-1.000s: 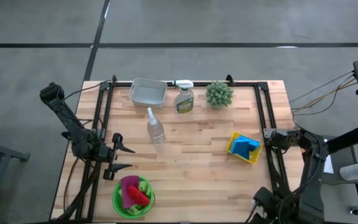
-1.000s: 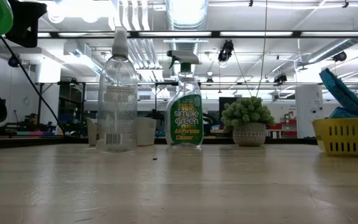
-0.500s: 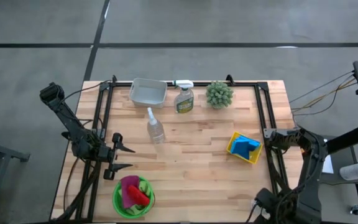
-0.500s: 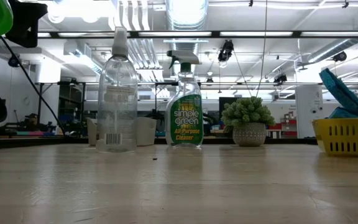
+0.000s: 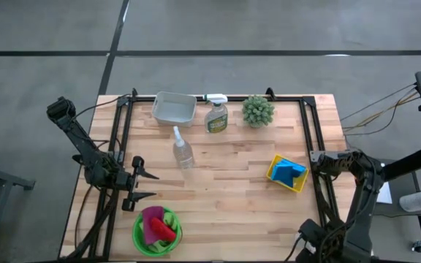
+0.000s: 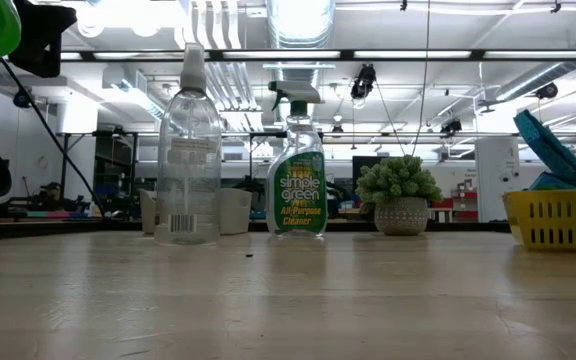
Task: Pick & Place Kitchen Items
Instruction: Move the white cleaner bottle in the middle of the table
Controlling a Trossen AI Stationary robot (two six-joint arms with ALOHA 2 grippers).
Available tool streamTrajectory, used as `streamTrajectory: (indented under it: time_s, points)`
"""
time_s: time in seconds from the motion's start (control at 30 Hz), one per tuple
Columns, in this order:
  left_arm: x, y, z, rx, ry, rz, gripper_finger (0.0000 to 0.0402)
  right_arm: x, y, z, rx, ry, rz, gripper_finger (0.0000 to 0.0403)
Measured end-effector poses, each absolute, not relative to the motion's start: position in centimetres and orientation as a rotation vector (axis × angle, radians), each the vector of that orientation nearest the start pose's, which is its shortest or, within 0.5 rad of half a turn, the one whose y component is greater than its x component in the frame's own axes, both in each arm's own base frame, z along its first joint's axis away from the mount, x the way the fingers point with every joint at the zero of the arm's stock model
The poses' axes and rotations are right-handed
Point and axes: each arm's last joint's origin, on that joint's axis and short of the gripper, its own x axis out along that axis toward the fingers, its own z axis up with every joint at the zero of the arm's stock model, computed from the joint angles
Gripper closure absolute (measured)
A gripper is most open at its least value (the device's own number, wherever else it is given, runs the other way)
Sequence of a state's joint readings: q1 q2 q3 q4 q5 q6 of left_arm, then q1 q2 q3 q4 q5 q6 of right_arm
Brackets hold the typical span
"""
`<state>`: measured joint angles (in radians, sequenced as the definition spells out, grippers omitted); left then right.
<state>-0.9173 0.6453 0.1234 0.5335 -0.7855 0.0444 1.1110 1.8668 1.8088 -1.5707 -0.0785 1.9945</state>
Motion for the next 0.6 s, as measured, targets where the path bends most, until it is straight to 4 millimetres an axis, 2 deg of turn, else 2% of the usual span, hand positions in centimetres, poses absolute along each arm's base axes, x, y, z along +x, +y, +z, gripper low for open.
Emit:
streamTrajectory:
  time_s: [0.43,0.53,0.6]
  points:
    - [10.1,-9.8,19.2,0.040,-0.004,-0.132,0.0148,14.8,30.3,29.6,0.623,1.529,-0.780,0.0069]
    - [10.1,-9.8,19.2,0.040,-0.004,-0.132,0.0148,14.8,30.3,29.4,0.615,1.530,-0.783,0.0085]
    - [10.1,-9.8,19.2,0.040,-0.004,-0.132,0.0148,14.8,30.3,29.4,0.614,1.530,-0.782,0.0110]
